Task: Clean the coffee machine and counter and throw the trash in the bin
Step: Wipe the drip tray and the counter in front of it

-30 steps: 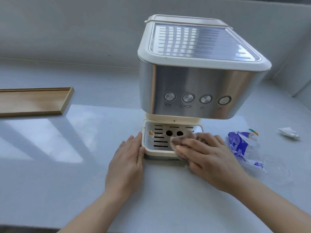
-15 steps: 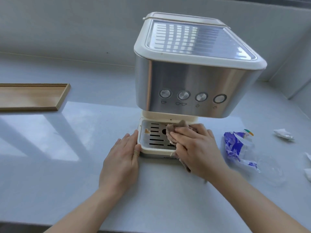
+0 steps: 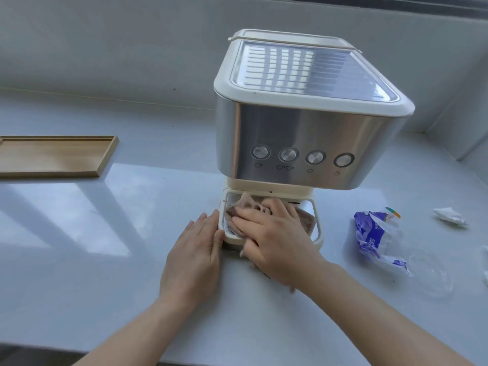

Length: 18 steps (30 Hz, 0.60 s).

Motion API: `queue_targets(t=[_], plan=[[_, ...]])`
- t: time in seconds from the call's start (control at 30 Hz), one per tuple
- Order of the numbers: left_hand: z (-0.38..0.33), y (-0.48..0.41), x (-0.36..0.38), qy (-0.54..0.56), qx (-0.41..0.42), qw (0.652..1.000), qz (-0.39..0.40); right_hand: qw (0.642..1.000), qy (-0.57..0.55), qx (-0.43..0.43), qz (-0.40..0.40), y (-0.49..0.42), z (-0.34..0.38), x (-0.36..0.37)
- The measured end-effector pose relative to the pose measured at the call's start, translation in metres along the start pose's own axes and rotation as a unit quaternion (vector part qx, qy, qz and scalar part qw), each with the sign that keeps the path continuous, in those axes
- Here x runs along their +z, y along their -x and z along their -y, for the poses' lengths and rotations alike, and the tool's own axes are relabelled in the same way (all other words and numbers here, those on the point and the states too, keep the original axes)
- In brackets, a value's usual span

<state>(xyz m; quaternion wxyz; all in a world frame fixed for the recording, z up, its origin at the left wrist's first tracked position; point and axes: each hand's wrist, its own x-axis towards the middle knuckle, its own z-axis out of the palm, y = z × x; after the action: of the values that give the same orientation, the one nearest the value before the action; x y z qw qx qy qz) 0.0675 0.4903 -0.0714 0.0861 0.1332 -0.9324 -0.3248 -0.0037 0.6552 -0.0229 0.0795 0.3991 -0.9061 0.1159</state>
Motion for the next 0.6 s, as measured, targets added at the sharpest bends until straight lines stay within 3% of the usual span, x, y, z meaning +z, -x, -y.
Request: queue_targets(t=[0.1,0.27,0.4,0.6], plan=[[0.000,-0.001,0.001,-0.003,0.011,1.000,-0.001,1.000,0.005,-0.019,-0.012,0.019,-0.016,-0.002],[-0.001,-0.001,-0.001,-0.008,0.011,1.000,-0.006,0.999,0.020,0.048,-0.018,-0.006,0.002,0.000],[-0.001,0.000,-0.001,0.000,0.008,1.000,-0.011,0.998,0.022,0.036,-0.055,0.007,-0.011,0.009],[-0.001,0.000,0.000,-0.005,0.008,1.000,-0.017,0.981,0.005,0.156,-0.117,0.002,-0.034,0.000]])
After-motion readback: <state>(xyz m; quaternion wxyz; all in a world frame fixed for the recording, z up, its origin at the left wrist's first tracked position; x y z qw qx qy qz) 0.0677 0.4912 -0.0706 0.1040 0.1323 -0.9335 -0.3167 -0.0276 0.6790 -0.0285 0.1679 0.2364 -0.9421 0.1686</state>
